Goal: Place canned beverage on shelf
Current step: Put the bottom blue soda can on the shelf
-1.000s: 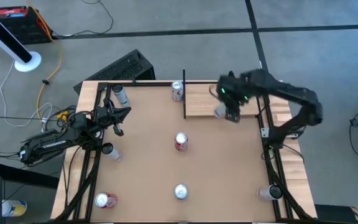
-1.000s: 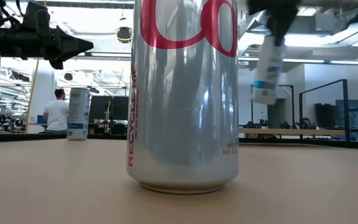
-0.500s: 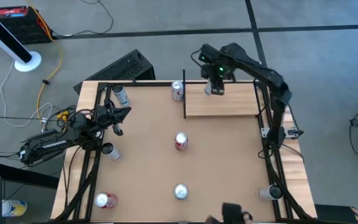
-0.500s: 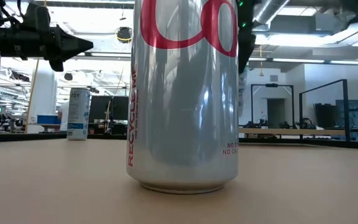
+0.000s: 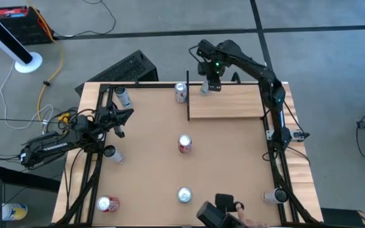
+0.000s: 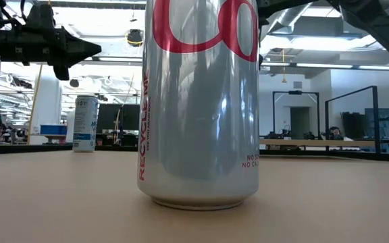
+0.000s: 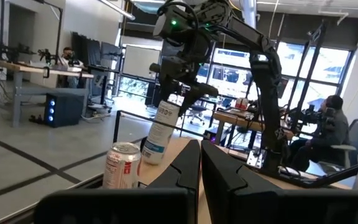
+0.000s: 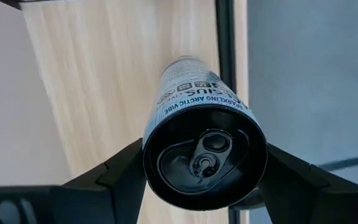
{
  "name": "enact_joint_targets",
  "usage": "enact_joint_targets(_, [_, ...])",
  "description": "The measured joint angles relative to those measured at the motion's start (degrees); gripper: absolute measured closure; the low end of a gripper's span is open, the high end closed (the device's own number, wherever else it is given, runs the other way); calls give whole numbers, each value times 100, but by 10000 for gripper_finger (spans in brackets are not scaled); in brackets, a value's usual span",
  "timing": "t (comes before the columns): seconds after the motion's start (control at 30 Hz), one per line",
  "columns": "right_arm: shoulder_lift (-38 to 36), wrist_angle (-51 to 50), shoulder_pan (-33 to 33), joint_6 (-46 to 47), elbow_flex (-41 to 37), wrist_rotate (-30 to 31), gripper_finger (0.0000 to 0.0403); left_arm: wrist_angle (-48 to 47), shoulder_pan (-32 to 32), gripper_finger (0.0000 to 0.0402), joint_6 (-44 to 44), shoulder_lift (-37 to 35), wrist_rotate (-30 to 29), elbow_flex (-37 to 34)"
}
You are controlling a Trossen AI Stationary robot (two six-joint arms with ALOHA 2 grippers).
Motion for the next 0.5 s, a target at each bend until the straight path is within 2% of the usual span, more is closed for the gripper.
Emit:
enact_joint_targets(0.3, [0,-190,100,-16,0,-16,115,-15,-1,402,147,-2,-18,0])
enact_joint_targets(0.5, [0,-269,135,26,0,-286,113,-20,0,402,121,0,-15,0])
